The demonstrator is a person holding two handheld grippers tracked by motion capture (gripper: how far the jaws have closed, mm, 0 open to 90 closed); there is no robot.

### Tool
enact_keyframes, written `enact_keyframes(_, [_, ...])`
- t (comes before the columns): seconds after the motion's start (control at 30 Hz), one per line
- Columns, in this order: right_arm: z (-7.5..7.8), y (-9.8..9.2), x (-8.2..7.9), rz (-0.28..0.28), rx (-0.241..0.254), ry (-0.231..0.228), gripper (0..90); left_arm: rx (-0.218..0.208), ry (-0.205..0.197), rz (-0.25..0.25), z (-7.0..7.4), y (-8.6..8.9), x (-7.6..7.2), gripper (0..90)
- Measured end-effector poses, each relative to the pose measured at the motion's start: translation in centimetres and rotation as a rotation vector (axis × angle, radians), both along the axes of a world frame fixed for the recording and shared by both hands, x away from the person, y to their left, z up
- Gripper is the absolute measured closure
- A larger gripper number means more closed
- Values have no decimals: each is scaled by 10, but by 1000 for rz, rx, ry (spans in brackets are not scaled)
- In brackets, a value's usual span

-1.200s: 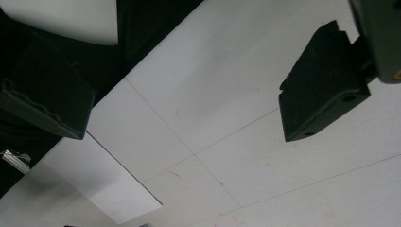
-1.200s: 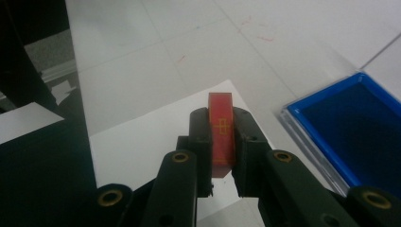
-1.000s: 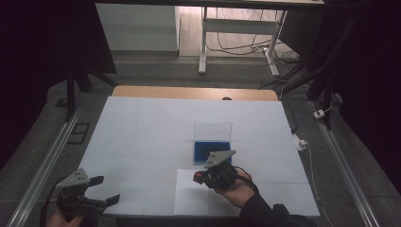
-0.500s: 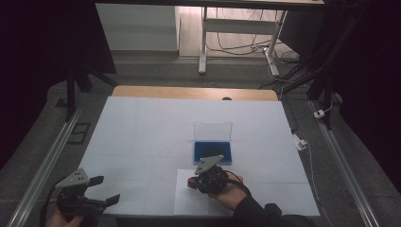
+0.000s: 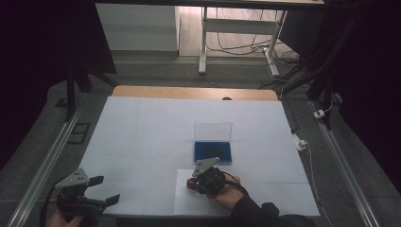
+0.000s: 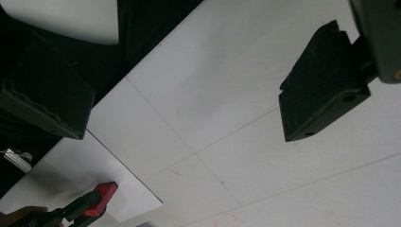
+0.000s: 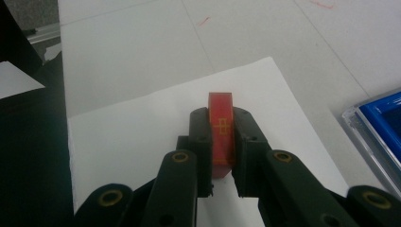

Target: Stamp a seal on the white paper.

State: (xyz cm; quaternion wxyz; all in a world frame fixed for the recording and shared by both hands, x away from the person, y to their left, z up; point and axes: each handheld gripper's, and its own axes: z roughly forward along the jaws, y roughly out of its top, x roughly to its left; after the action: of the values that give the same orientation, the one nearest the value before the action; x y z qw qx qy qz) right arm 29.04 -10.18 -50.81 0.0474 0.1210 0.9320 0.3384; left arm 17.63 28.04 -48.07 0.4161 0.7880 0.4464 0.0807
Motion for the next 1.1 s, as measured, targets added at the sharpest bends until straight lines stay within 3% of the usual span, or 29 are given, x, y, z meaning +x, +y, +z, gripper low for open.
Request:
enact_keyframes(0.13, [-1,-1,-2,2,-12,-21,804,1,1,-1,0,0,0,46])
enact_keyframes(0.4, [-2,0,-4,-18,2,-16,808,6,3,-2,0,-1,1,46])
enact_keyframes(0.67, [-2,3,-13,-30,-26,-77,809,6,6,-2,0,-1,1,47])
enact_keyframes(0.73, [-3,2,-12,-36,-16,-64,809,4,6,-2,0,-1,1,47])
enact_keyframes(0.93, [-5,-4,0,-55,45,39,809,-12,10,2,0,1,2,46])
enact_keyframes(1.1, [-5,-3,-2,-48,36,21,809,-5,7,0,0,0,2,46])
